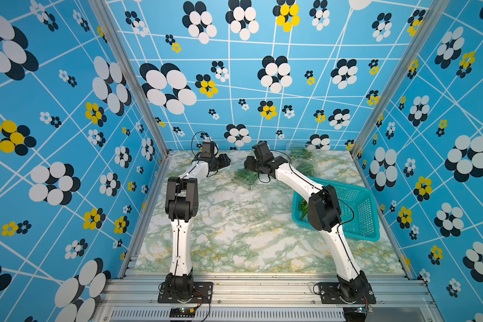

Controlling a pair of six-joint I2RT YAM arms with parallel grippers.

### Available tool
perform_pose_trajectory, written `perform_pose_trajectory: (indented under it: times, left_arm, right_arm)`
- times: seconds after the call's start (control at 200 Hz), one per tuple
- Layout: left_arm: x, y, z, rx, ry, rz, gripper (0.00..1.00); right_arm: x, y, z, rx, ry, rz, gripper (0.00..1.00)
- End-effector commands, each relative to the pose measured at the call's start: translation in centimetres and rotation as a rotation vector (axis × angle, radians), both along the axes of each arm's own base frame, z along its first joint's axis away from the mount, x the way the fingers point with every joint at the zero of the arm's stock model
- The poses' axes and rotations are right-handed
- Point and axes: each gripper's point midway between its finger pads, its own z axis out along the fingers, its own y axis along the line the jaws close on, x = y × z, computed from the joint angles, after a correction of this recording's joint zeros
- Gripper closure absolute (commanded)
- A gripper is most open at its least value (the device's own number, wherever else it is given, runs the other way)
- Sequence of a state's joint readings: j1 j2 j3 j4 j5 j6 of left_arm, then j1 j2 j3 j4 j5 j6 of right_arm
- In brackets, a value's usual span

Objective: Take small green peppers out of containers
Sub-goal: Move the packing box to the center of the board.

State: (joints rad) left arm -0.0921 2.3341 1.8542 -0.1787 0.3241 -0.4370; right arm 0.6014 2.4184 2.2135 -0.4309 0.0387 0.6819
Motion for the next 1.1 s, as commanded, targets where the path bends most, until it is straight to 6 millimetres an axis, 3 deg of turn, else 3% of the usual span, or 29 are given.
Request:
perform_pose_trajectory:
  times: [0.0, 0.315, 0.59, 0.834, 0.854, 0.914, 1.094]
  left_arm:
    - [0.1, -0.1, 0.1, -0.026, -0.018, -0.002, 0.33]
    - [-0.2, -1.3, 0.6, -0.069, -0.037, -0.014, 0.33]
    - [-0.7, -3.1, -0.6, -0.083, -0.018, -0.045, 0.33]
    - [-1.2, -3.8, -0.9, -0.103, -0.026, -0.053, 0.33]
    - [-1.2, -3.8, -0.9, -0.103, -0.027, -0.053, 0.33]
    - [-1.2, -3.8, -0.9, -0.104, -0.026, -0.053, 0.34]
    - [-1.5, -3.8, -1.1, -0.108, -0.018, -0.053, 0.34]
  right_arm:
    - [-0.2, -0.9, -0.5, -0.042, 0.022, -0.036, 0.41]
    - [0.2, -5.2, 0.0, -0.222, -0.084, -0.070, 0.40]
    - [0.4, -6.8, -2.1, -0.180, -0.047, -0.072, 0.39]
    - [-0.3, -6.9, 0.2, -0.169, -0.185, -0.009, 0.38]
    - [-0.5, -7.1, 1.9, -0.158, -0.215, -0.010, 0.38]
    - [-0.6, -7.1, 3.0, -0.151, -0.243, 0.005, 0.38]
    - [-0.7, -7.7, 4.3, -0.180, -0.288, 0.031, 0.37]
